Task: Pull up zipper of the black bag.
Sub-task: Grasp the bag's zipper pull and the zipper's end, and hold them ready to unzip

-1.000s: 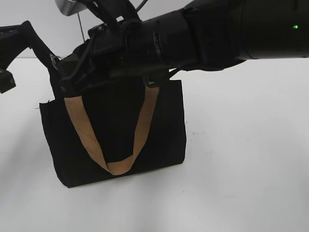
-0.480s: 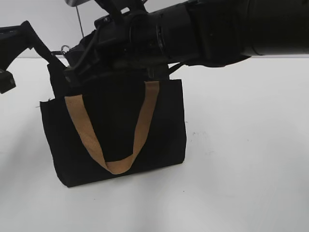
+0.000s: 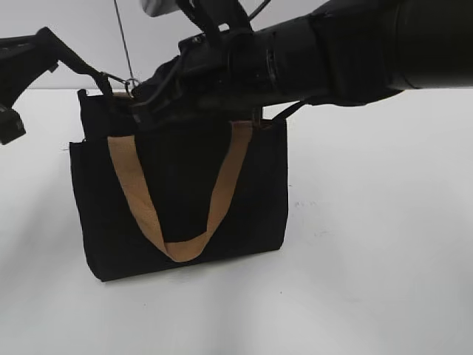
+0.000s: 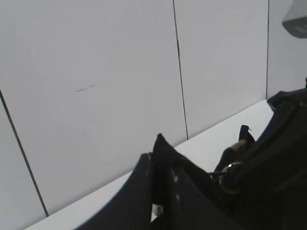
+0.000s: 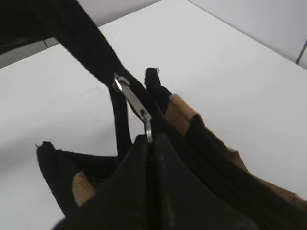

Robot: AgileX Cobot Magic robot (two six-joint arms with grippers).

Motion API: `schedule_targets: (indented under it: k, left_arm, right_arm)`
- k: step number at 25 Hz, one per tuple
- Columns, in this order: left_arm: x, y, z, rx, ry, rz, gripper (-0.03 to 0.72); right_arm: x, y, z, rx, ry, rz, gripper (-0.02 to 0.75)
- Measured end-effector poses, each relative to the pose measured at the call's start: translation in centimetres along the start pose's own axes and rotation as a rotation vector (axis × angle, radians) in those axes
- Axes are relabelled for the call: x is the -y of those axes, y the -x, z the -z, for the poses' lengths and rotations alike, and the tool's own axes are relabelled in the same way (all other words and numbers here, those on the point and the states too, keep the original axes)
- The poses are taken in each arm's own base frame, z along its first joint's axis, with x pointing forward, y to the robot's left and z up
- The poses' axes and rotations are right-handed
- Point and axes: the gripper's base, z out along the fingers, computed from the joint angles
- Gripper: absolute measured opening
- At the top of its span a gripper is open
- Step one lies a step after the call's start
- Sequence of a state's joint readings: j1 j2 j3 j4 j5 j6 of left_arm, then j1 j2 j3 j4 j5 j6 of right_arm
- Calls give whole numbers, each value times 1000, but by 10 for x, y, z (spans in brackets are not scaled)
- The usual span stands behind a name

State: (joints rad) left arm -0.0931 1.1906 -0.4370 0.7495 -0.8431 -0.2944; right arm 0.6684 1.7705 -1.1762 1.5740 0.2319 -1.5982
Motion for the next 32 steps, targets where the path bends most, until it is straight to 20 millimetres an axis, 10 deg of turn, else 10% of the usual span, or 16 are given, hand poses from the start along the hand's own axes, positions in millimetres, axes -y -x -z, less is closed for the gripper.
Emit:
schedule_targets:
  k: [32]
  left_arm:
    - [-6, 0, 1, 15, 81, -22, 8]
  right_arm:
    - [33, -8, 11, -69, -19, -81, -1]
